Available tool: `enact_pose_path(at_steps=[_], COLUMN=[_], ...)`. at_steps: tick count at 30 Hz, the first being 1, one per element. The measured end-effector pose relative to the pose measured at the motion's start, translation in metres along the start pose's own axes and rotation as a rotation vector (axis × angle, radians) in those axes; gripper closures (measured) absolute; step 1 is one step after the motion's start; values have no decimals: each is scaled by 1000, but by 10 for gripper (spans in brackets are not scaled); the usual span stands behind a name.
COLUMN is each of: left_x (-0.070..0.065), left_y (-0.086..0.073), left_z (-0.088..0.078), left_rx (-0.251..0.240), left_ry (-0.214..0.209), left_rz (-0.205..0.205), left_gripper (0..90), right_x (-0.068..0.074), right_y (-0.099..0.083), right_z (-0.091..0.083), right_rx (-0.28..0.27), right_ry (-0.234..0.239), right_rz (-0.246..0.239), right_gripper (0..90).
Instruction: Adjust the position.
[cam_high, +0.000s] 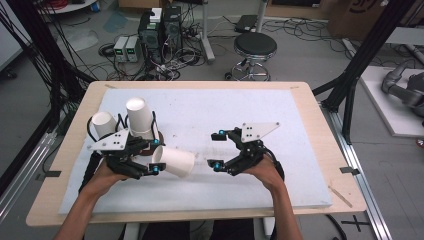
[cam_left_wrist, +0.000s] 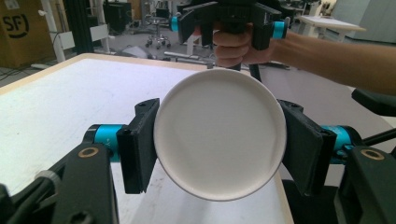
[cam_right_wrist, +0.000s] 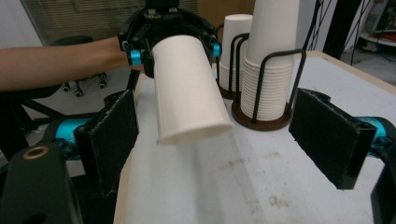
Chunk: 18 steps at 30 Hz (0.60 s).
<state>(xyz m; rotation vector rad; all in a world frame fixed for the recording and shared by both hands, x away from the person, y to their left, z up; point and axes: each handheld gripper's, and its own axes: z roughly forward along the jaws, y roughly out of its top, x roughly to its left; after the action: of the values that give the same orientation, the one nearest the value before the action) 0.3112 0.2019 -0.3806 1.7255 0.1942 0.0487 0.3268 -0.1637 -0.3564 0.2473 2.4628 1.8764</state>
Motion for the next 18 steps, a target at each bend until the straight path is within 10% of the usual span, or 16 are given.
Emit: enact_pose_path(at_steps=[18], left_x=[-6], left_y=[10], left_z=[38], left_rx=[-44], left_ry=[-66], left_rz=[5], left_gripper=[348], right_x=[5], right_y=[2], right_z=[18], right_rx=[-47], right_ry=[85], right_rz=[7], right_gripper=[165])
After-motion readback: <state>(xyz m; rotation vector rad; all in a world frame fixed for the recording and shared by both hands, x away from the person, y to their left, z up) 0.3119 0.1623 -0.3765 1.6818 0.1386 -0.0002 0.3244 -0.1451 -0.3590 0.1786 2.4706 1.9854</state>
